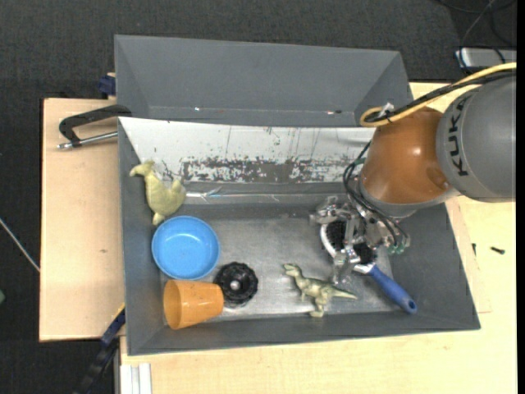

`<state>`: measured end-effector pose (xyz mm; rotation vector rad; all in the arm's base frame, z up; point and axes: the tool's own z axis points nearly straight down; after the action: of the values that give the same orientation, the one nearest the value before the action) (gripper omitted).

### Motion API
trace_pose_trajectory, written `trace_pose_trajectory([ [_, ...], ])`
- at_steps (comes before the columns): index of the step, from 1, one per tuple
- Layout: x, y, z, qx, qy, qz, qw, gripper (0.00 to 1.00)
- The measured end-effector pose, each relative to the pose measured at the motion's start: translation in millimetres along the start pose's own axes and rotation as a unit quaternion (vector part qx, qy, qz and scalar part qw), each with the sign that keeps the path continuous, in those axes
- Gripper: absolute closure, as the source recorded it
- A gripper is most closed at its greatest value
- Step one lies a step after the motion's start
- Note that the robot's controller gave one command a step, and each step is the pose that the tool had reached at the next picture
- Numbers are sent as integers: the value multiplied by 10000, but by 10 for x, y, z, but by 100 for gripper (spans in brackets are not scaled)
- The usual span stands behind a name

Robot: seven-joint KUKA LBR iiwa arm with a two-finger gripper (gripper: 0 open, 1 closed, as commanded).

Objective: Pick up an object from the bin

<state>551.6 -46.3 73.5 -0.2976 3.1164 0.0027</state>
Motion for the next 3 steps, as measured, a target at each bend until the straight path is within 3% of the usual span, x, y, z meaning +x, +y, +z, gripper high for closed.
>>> trace_pose_trajectory([
  [1,-36,31,-12,-12,-58,-3,10000,100],
  [2,-167,-90,-1307,21,-24,-18,10000,100],
  [3,-146,-86,-1255,4,25,-16,10000,0],
])
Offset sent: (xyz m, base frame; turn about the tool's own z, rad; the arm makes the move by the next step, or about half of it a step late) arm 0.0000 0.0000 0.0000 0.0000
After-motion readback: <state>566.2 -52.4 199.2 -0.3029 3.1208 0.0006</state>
